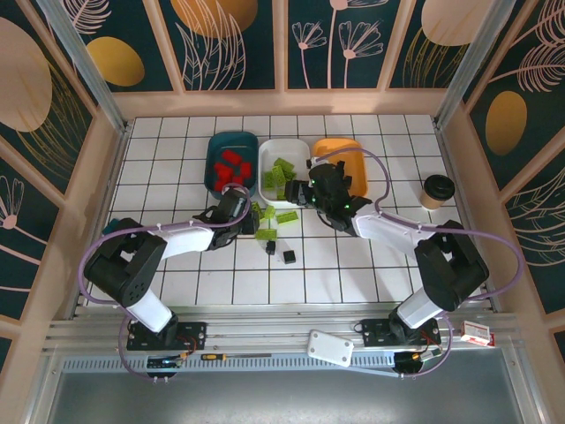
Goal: Sort the legos into containers by color
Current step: Pick up the lego from the center of the table.
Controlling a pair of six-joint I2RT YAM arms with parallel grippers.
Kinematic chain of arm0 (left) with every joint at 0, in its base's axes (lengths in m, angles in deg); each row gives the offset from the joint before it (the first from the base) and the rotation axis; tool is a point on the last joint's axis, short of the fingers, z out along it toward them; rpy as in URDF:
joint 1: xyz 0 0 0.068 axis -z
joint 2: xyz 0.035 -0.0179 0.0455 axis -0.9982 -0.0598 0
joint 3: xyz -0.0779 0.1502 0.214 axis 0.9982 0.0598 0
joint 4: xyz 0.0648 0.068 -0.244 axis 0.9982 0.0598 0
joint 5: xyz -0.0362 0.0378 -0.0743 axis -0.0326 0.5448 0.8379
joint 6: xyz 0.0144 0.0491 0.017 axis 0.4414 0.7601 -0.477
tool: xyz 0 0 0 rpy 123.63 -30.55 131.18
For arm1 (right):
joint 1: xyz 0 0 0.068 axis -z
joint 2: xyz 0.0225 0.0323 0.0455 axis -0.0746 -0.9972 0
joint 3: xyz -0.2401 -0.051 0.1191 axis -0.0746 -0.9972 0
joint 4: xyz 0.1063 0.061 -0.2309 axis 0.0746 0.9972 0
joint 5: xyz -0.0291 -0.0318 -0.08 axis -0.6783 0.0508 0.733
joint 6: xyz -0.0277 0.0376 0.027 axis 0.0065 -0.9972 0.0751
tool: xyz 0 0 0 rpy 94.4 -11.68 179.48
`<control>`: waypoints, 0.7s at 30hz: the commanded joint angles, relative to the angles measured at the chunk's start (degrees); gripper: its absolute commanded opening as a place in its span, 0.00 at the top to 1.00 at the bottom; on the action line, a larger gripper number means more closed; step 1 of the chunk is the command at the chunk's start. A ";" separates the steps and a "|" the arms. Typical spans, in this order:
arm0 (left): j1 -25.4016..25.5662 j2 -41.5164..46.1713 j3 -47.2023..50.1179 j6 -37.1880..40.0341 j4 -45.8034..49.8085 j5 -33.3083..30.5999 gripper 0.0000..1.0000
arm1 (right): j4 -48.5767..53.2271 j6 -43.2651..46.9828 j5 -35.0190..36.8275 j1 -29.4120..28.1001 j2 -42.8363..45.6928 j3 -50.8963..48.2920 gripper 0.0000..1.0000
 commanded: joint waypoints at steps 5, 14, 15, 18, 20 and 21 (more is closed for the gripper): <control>-0.30 4.08 2.77 -0.57 -0.43 0.91 0.76 | -1.22 -0.93 1.90 -0.32 2.36 -0.59 0.37; -0.35 13.04 2.40 -1.41 3.39 -1.60 0.86 | -1.39 -1.22 2.16 -0.24 3.24 -1.48 0.37; -0.32 13.73 1.17 -1.37 4.47 -2.94 0.86 | -1.40 -1.30 2.11 -0.24 3.48 -1.66 0.37; -1.44 14.05 -3.32 -0.93 7.05 -6.41 0.87 | -1.38 -1.47 2.09 -0.24 4.04 -2.17 0.37; -3.27 12.89 -6.59 -0.85 7.46 -7.16 0.87 | -1.39 -1.57 2.11 -0.25 4.51 -2.71 0.37; -4.29 11.73 -8.34 -0.86 7.42 -7.68 0.87 | -1.31 -1.66 2.13 -0.23 4.75 -2.96 0.37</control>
